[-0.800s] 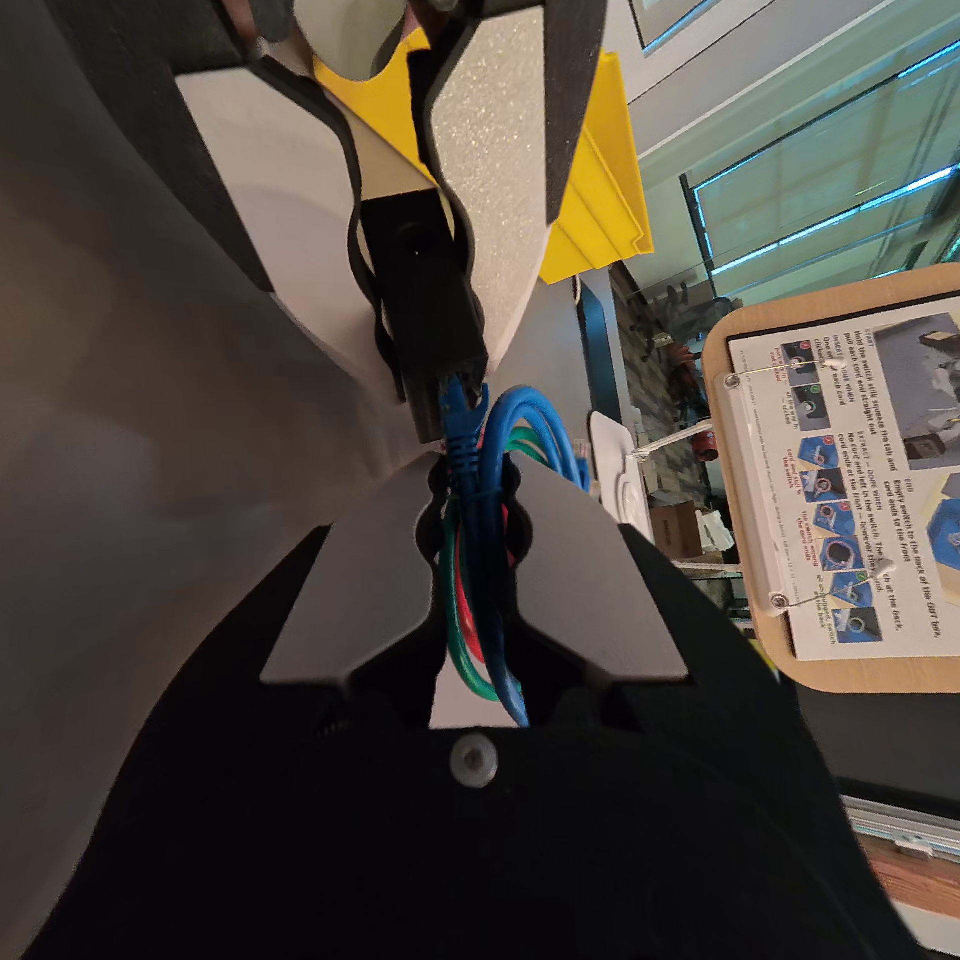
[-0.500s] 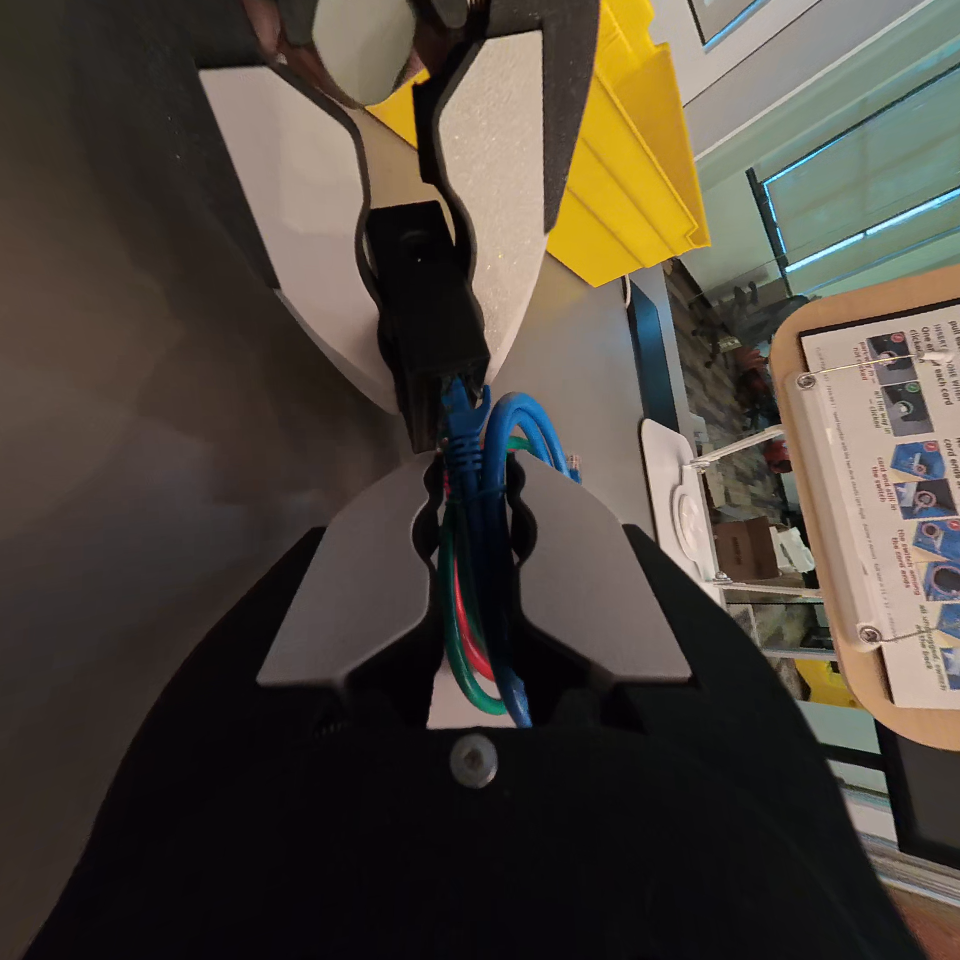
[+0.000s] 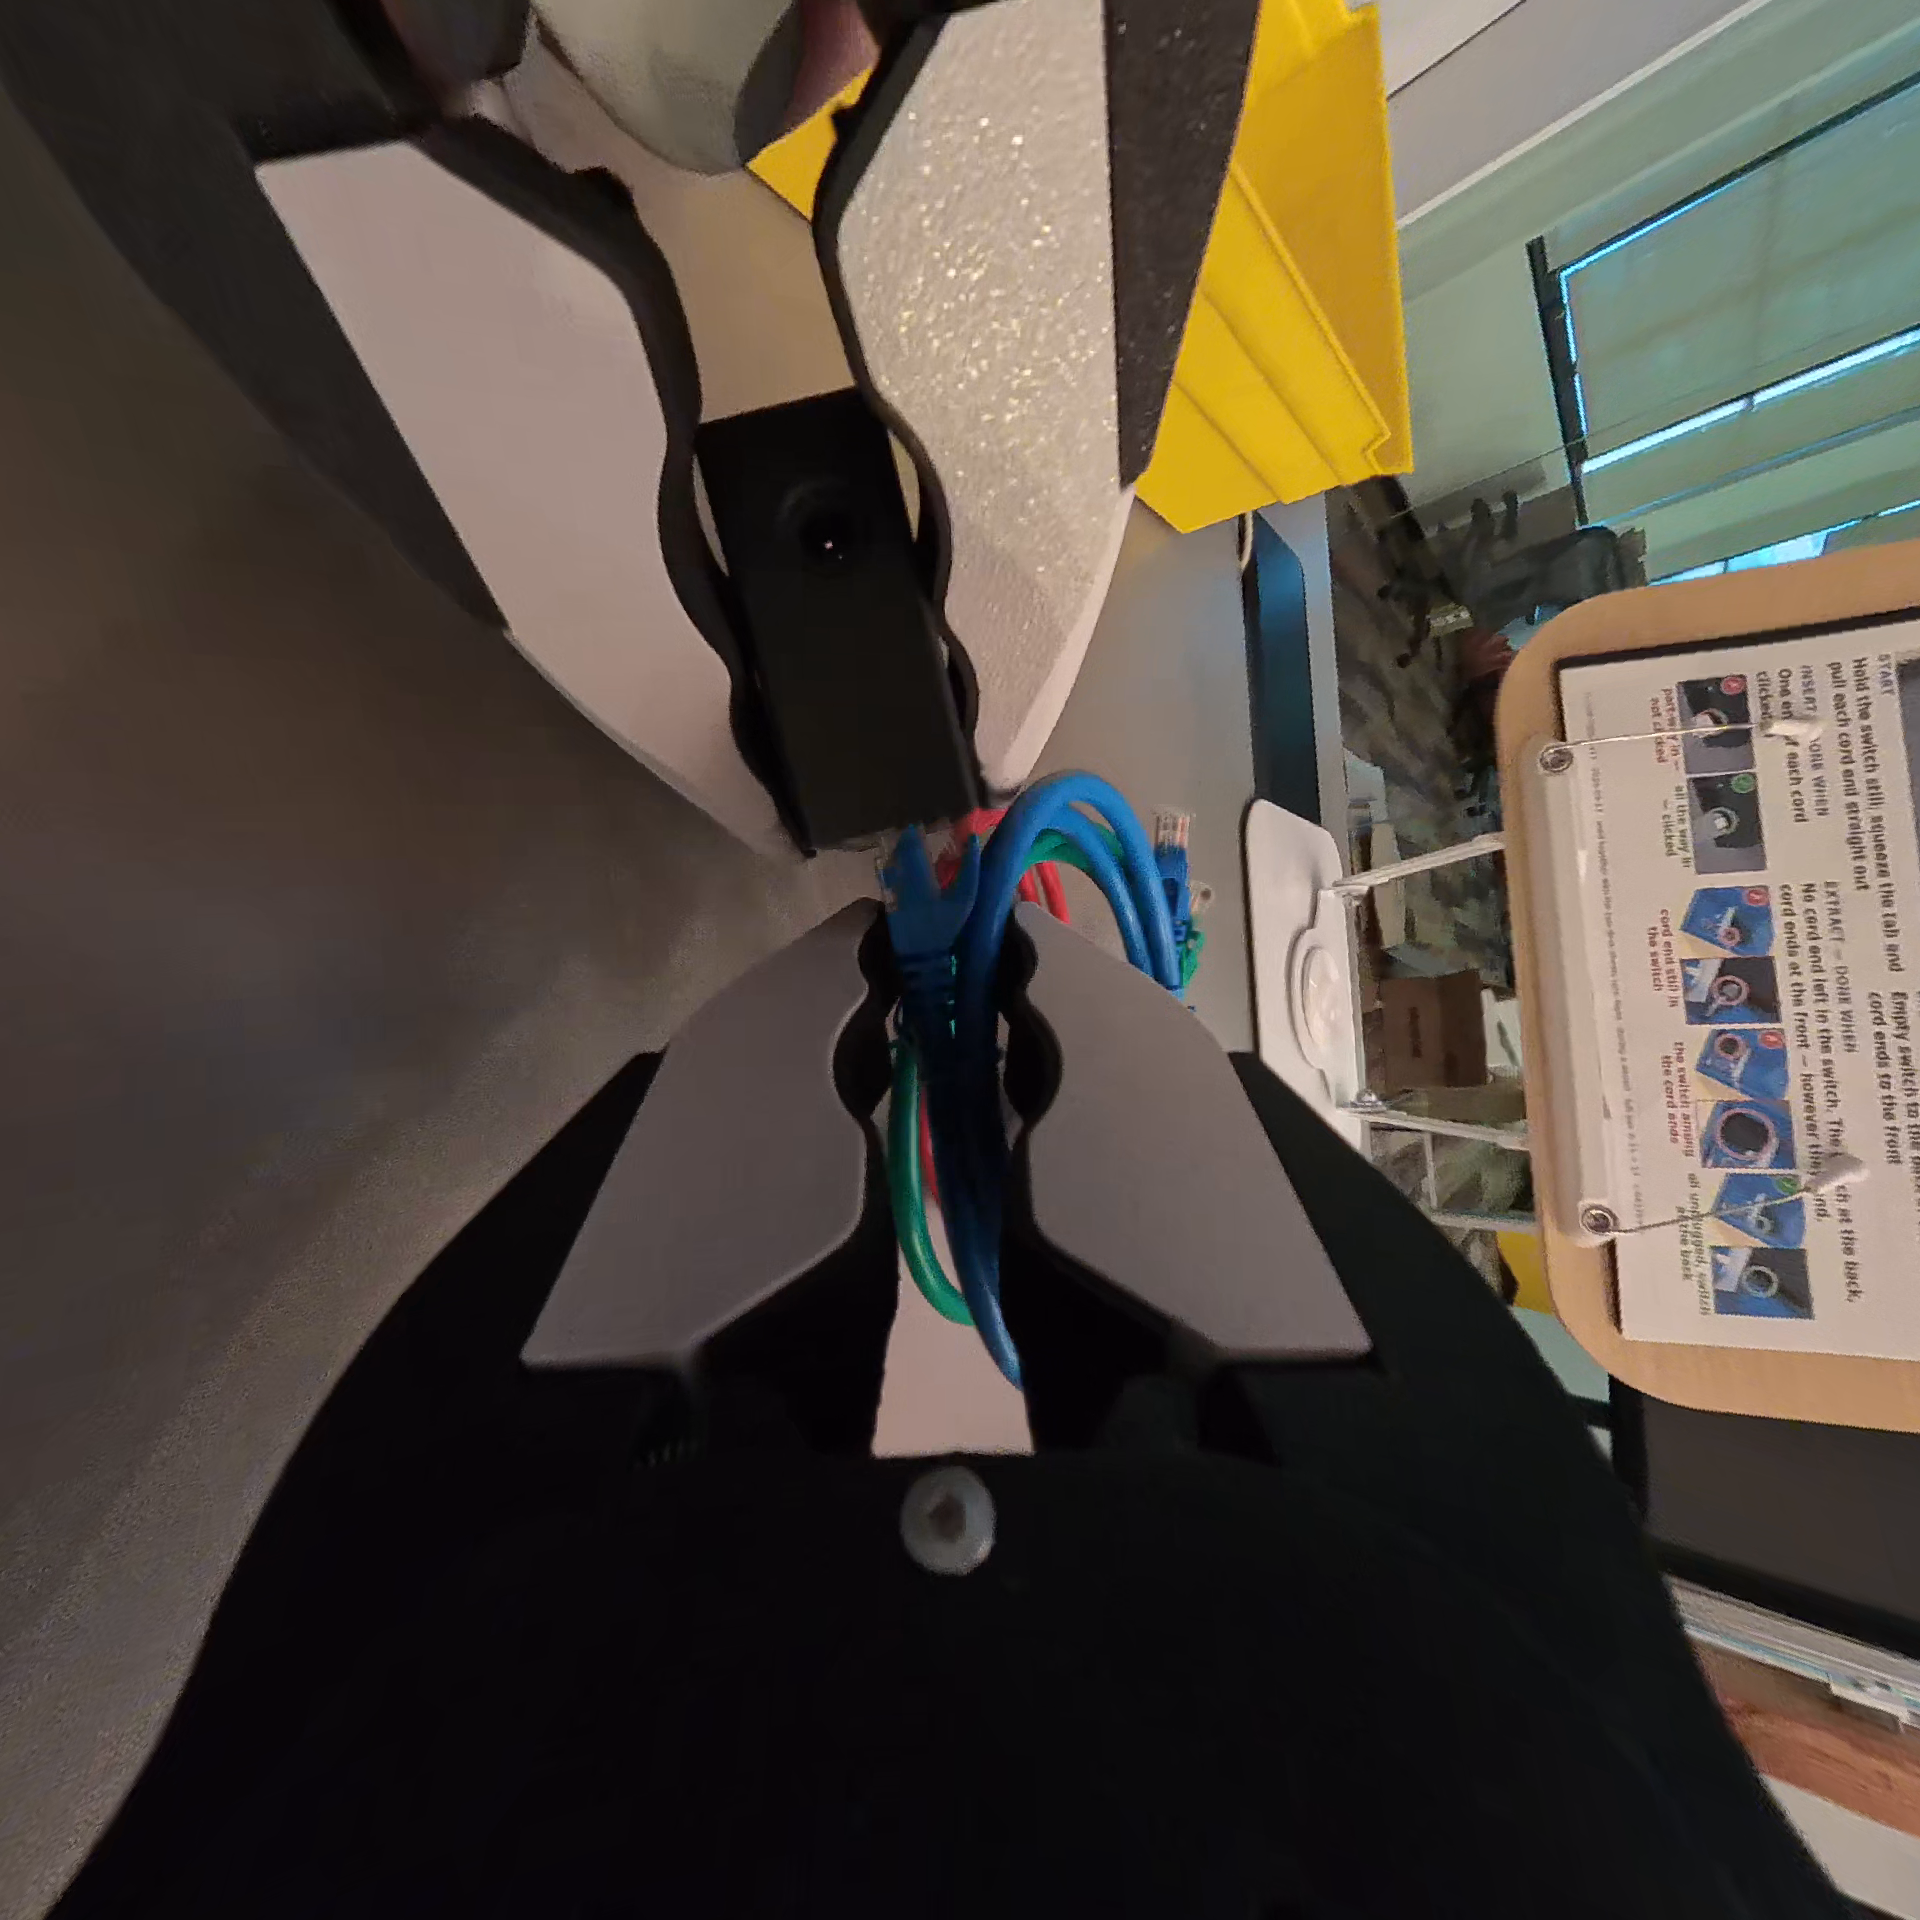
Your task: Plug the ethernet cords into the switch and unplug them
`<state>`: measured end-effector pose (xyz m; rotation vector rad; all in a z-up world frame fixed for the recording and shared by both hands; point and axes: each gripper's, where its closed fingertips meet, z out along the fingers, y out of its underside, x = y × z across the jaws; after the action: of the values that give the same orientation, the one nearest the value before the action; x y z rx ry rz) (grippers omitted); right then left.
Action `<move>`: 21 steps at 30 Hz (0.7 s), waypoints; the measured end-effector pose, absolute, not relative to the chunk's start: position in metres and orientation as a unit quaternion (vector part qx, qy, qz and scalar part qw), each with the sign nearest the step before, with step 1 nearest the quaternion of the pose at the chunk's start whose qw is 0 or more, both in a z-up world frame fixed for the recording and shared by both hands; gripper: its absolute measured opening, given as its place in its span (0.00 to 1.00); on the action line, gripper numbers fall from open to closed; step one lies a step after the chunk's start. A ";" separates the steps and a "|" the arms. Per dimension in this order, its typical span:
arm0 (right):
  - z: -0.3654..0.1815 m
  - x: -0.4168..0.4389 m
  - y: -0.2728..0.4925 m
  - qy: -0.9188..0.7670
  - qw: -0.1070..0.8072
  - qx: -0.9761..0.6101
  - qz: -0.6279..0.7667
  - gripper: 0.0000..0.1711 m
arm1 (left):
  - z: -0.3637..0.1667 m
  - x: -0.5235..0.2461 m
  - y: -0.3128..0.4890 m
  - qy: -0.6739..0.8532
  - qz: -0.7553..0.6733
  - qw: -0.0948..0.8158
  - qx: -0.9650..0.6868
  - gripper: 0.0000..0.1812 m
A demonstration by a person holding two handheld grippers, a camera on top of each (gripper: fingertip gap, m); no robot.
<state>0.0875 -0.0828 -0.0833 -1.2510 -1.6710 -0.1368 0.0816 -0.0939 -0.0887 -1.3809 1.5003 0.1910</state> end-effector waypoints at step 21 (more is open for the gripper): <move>0.098 0.286 0.027 -0.683 0.426 -0.549 -0.225 0.11 | -0.038 0.075 -0.095 0.483 -0.112 0.626 -0.602 0.17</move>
<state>0.2861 0.0271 0.0980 -1.3725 -1.7074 -0.5637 0.0749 -0.0951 -0.0382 -1.3805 1.1085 -0.2565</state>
